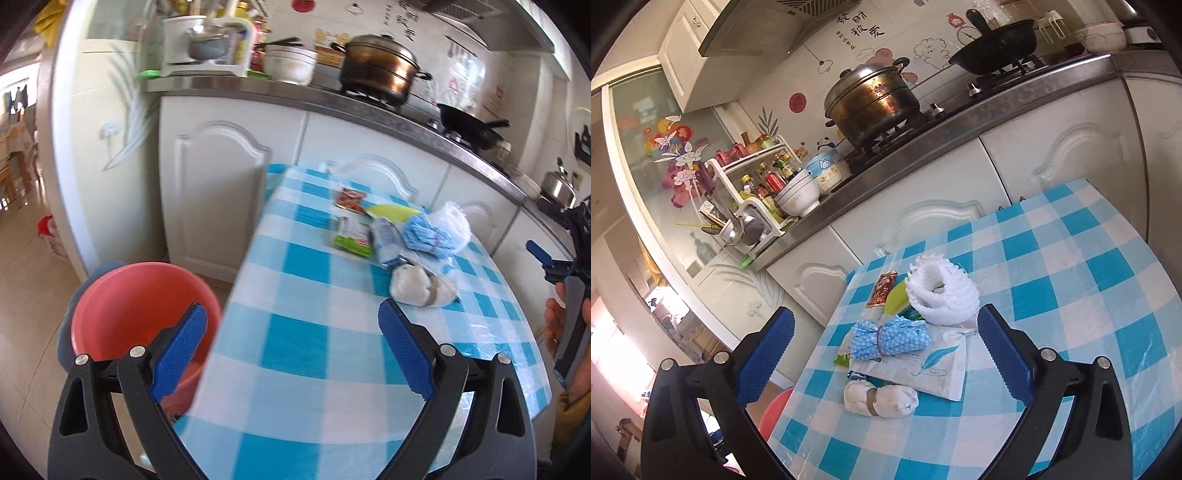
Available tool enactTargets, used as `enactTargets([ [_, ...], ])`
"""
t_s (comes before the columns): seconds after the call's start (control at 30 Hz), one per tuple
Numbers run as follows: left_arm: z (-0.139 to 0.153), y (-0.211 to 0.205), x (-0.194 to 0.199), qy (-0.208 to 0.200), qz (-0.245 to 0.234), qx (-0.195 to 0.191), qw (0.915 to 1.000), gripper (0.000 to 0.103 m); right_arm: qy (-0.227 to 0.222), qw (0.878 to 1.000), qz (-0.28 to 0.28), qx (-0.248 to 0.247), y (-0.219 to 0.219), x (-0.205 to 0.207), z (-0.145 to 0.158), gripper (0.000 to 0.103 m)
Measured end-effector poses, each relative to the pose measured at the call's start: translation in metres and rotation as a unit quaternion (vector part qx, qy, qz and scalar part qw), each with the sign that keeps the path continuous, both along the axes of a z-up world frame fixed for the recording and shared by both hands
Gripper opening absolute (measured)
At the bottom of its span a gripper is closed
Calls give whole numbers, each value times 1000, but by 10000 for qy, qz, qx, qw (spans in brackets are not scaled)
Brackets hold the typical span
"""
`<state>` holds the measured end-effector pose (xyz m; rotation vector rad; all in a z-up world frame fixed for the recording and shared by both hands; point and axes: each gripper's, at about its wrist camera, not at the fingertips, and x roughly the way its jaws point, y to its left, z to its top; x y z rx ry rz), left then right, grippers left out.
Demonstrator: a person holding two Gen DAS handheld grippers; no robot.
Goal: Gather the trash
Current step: 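Return to the table and grasp the rolled white tissue with the left tool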
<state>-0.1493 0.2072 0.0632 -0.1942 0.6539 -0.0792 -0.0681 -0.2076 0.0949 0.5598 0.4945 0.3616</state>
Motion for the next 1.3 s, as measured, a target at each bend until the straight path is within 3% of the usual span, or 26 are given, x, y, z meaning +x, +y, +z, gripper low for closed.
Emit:
enactTargets([
  [0.4,-1,-83,26,241,-935,47,9953,94,-48,9998,-157,139,-38,-10,-22,98],
  [0.77,-17,-135,59,452,-1452,-167,9882,94,458,9980,107,411,-54,-3,-47,98],
  [1.1,-34,-159,90,612,-1545,156,9860,94,594,9967,349,426,-54,-1,-57,98],
  [1.3,-43,-172,104,728,-1518,617,9838,94,544,9971,496,180,-45,-2,-59,98],
])
